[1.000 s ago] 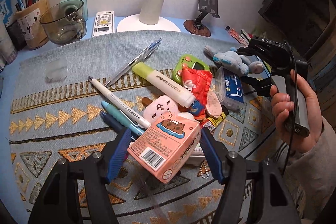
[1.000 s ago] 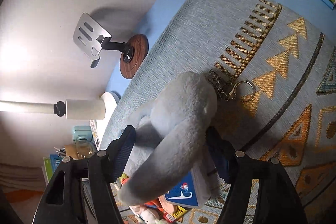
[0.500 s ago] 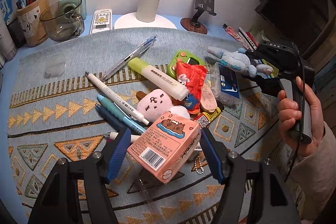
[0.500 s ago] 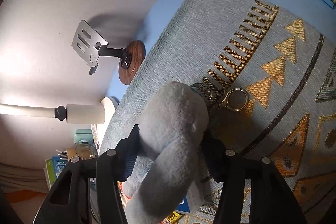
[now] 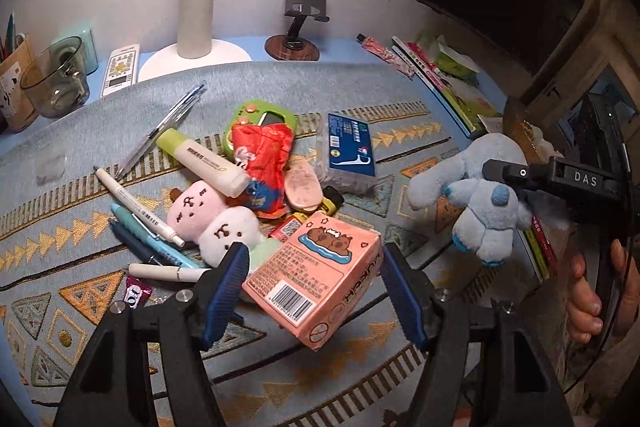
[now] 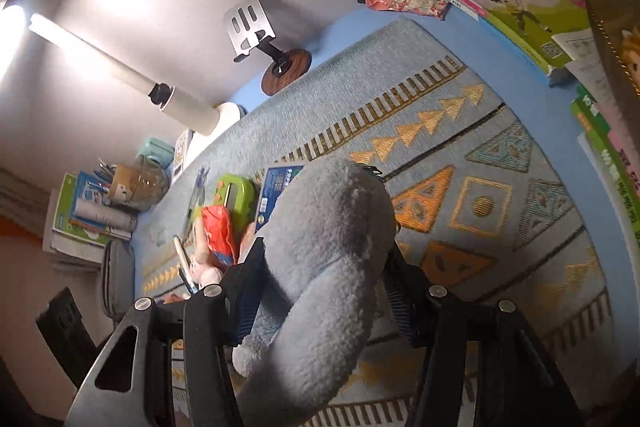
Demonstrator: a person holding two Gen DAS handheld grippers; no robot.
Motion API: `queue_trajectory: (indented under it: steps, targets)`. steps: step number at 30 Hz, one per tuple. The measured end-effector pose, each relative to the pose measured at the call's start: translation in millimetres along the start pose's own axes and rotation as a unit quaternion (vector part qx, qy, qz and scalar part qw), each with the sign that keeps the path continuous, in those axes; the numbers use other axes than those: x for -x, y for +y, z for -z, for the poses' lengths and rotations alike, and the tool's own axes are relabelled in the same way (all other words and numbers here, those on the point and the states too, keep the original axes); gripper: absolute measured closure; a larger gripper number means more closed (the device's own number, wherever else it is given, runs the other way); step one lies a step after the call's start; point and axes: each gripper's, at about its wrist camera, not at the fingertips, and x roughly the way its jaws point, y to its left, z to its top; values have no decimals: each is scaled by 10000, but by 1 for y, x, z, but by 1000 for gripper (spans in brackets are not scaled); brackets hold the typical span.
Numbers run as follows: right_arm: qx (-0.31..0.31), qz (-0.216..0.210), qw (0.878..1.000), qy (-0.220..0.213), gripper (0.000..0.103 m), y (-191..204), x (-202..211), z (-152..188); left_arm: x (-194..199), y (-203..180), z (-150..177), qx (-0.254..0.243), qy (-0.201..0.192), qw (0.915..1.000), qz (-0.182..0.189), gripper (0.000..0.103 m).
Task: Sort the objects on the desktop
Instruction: 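Carry the pink box with the left tool while the right tool carries the blue plush to the plate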
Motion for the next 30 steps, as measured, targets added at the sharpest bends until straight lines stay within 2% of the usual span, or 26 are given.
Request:
queue_trajectory:
  steps: [6, 14, 17, 24, 27, 30]
  targets:
    - [218, 184, 9995, -113, 48, -15, 33, 13, -2, -56, -15, -330, -76, 9992, 221, 38]
    - [382, 26, 9976, -569, 48, -38, 104, -7, -2, -148, -50, -758, -364, 9949, 549, 38]
    - [455, 148, 9952, -854, 48, -54, 134, -19, -5, -183, -66, -922, -473, 9923, 675, 38]
    - [401, 478, 9864, -1522, 48, -109, 195, -48, -31, -261, -100, -1365, -618, 9854, 809, 38]
    - [399, 772, 9826, -1642, 48, -136, 210, -59, -46, -291, -108, -1479, -660, 9826, 912, 38]
    - [257, 880, 9814, -1686, 48, -165, 218, -70, -68, -314, -113, -1549, -645, 9814, 933, 38]
